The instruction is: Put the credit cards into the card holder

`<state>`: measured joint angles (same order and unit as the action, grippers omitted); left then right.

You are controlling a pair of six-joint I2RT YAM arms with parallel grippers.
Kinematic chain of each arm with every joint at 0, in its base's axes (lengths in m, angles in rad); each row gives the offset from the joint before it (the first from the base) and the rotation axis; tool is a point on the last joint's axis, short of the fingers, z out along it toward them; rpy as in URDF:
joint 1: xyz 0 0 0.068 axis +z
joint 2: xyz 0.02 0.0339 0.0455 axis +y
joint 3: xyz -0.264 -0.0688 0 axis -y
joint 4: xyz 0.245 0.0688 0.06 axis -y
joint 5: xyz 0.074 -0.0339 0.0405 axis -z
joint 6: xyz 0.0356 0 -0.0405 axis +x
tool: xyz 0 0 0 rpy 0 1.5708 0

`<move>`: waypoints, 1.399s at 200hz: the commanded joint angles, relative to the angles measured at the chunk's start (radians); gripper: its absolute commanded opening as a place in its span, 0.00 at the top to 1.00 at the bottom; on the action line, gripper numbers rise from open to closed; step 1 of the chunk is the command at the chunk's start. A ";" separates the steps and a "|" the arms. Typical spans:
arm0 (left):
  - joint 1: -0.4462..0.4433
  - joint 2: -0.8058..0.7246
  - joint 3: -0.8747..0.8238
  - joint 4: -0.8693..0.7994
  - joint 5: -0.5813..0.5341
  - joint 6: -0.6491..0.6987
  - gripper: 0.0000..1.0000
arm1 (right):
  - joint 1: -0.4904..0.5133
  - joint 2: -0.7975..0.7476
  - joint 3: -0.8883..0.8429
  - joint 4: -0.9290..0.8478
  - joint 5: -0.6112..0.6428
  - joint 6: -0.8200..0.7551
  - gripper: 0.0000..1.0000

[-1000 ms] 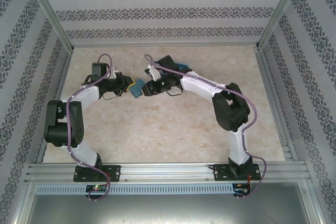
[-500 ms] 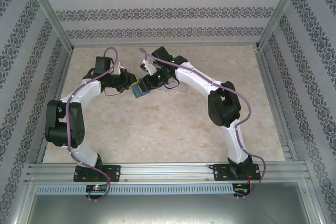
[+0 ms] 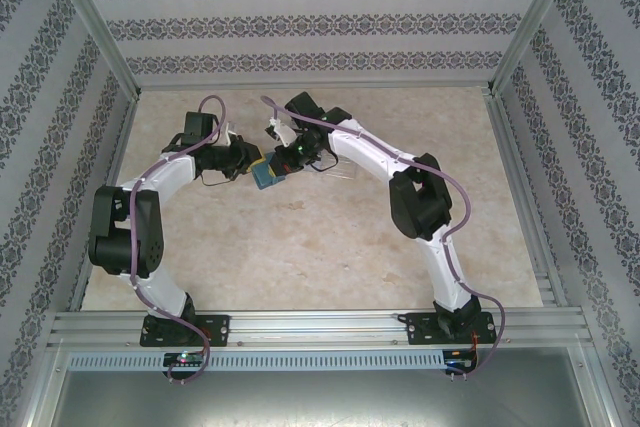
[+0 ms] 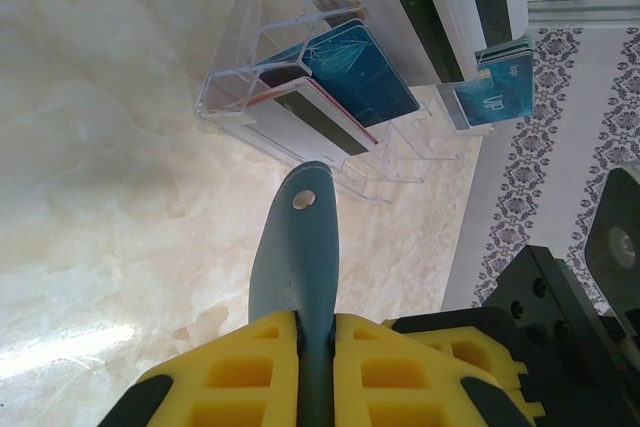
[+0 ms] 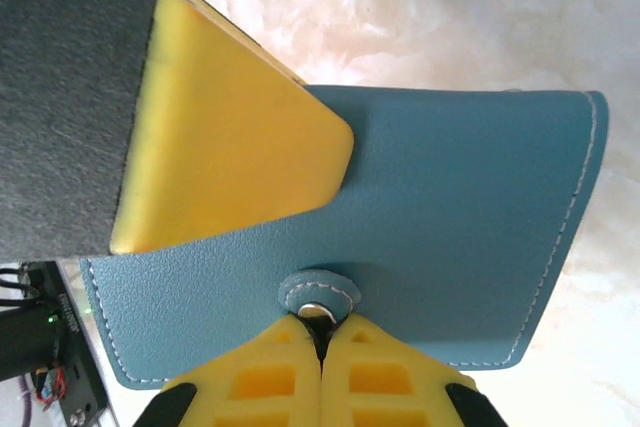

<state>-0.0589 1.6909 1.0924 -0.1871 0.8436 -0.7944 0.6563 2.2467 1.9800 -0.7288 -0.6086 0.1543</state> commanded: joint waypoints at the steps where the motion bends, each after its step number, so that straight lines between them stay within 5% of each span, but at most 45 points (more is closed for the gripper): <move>1: -0.051 -0.021 0.022 0.098 0.142 -0.051 1.00 | 0.038 -0.031 -0.086 0.125 0.064 0.020 1.00; 72: -0.052 -0.007 -0.034 0.124 0.129 -0.098 1.00 | 0.058 -0.159 -0.328 0.421 0.375 0.233 1.00; 173: -0.050 -0.057 -0.059 0.060 0.111 -0.074 1.00 | 0.043 -0.135 -0.321 0.344 0.757 0.234 1.00; 252: -0.008 -0.062 -0.135 0.117 0.083 -0.125 1.00 | -0.002 -0.316 -0.570 0.577 0.659 0.378 1.00; 280: 0.001 -0.066 -0.142 0.133 0.085 -0.132 1.00 | 0.006 -0.340 -0.562 0.614 0.525 0.369 1.00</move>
<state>-0.0719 1.6596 0.9516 -0.0662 0.8818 -0.9035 0.6460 1.9675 1.4220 -0.1997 -0.0231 0.4961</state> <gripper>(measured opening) 0.111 0.058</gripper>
